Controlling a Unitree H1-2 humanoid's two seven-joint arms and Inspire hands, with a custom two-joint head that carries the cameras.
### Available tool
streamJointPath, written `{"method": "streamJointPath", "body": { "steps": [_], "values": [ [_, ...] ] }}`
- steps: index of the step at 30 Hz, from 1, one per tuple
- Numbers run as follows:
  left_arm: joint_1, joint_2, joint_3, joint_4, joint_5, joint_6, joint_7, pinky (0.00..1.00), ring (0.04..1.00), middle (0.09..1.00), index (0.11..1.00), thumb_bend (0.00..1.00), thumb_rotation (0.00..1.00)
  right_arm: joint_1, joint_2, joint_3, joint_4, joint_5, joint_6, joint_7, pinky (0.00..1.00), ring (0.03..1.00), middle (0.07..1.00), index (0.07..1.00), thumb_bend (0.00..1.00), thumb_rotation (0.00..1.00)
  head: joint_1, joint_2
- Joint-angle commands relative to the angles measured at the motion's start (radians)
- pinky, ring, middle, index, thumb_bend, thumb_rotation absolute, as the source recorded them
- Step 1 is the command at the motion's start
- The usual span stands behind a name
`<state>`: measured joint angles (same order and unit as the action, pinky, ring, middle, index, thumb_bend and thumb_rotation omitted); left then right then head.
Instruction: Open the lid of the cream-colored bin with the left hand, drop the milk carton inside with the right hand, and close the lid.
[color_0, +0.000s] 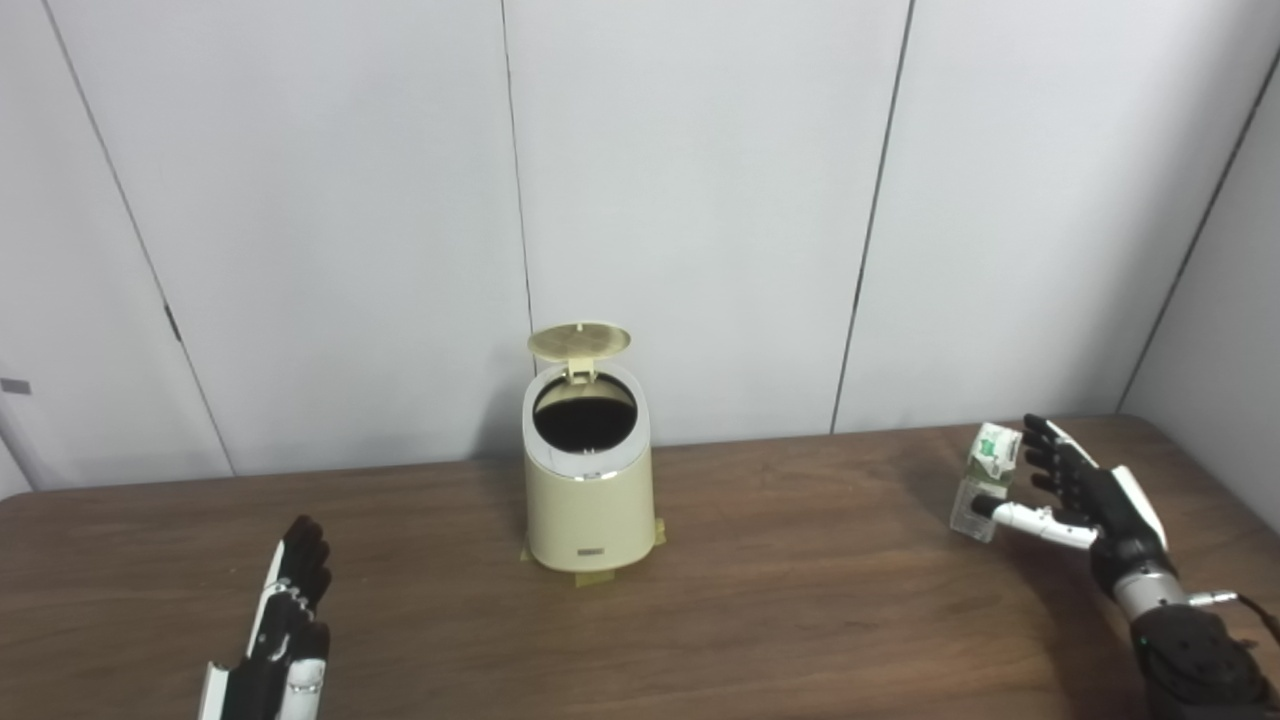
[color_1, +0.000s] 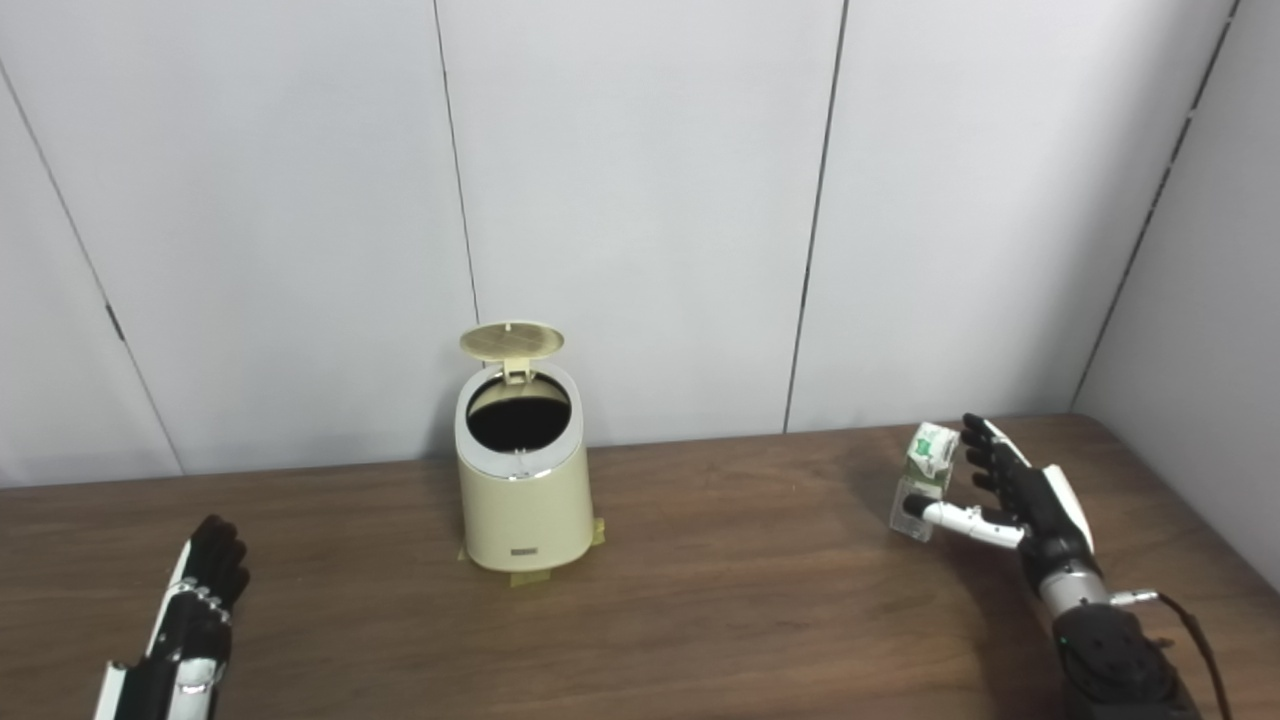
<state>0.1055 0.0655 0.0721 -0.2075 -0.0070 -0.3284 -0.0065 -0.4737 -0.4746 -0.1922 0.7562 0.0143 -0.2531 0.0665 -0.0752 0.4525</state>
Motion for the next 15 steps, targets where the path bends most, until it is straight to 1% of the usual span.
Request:
{"method": "streamJointPath", "body": {
  "steps": [1,5,8,10,13,15],
  "values": [
    [0.055,-0.008,-0.004,-0.029,-0.004,-0.023,0.002,1.0,0.995,1.0,1.0,0.55,0.85,-0.063,-0.03,-0.003,0.01,0.022,-0.055,0.015,0.87,0.906,0.93,0.936,0.99,0.3,-0.001,0.004],
    [0.06,-0.014,-0.003,-0.052,-0.027,-0.007,0.003,1.0,0.989,1.0,1.0,0.55,0.84,-0.082,-0.037,0.011,0.057,0.013,-0.08,0.023,0.85,0.896,0.929,0.937,1.0,0.32,0.0,0.007],
    [0.063,-0.02,-0.004,-0.066,-0.035,-0.011,0.006,0.99,0.977,1.0,0.994,0.55,0.84,-0.093,-0.038,0.019,0.089,0.009,-0.095,0.019,0.85,0.894,0.933,0.938,1.0,0.31,0.006,0.008],
    [0.064,-0.022,-0.006,-0.078,-0.038,-0.007,0.006,0.98,0.971,0.996,0.985,0.54,0.83,-0.099,-0.035,0.017,0.107,0.014,-0.095,0.015,0.83,0.883,0.92,0.925,0.99,0.3,0.007,0.009],
    [0.07,-0.019,-0.007,-0.092,-0.042,0.002,0.003,0.98,0.972,0.998,0.986,0.54,0.84,-0.109,-0.032,0.009,0.136,0.041,-0.105,0.035,0.84,0.891,0.923,0.924,0.97,0.27,0.005,0.013],
    [0.073,-0.018,-0.008,-0.096,-0.054,0.01,0.0,0.98,0.968,0.995,0.984,0.54,0.83,-0.113,-0.034,0.018,0.144,0.026,-0.105,0.022,0.82,0.884,0.921,0.922,0.97,0.28,0.007,0.015]
  ]
}}
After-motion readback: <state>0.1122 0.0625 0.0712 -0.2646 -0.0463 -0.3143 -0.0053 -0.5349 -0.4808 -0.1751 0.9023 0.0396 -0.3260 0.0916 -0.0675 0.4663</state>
